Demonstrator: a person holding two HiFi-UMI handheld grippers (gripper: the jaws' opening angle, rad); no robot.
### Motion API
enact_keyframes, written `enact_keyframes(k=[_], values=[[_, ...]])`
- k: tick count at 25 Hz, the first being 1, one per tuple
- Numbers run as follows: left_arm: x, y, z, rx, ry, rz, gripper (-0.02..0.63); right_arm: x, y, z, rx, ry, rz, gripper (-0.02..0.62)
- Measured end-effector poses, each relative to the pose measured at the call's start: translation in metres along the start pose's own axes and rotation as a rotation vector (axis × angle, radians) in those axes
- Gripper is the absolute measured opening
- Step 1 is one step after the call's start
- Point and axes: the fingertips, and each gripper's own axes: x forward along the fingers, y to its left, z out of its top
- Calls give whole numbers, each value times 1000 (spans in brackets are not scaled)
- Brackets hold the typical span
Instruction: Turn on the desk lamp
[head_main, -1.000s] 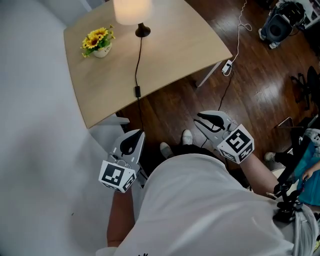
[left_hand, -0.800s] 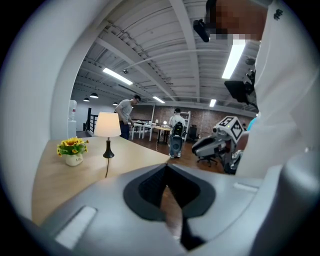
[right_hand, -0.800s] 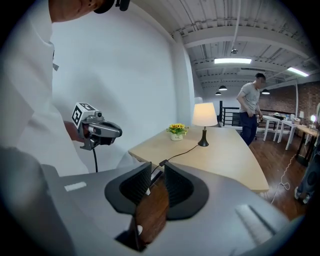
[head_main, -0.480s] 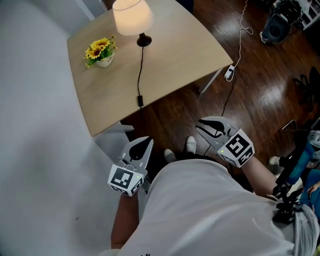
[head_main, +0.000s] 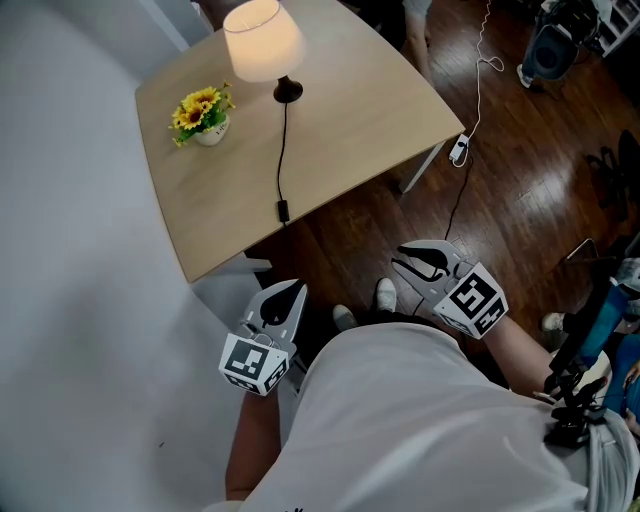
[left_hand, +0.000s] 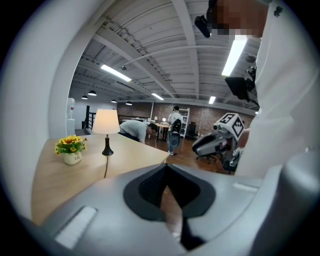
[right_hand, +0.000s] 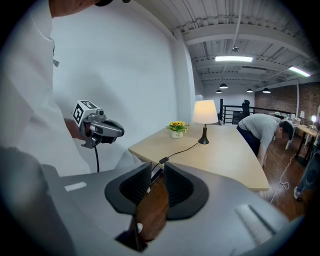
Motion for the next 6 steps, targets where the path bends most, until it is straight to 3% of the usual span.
enact_keyframes(k=[6], values=[[-6, 4, -9, 12, -12, 18, 18, 7, 7, -2, -17, -1, 24, 81]])
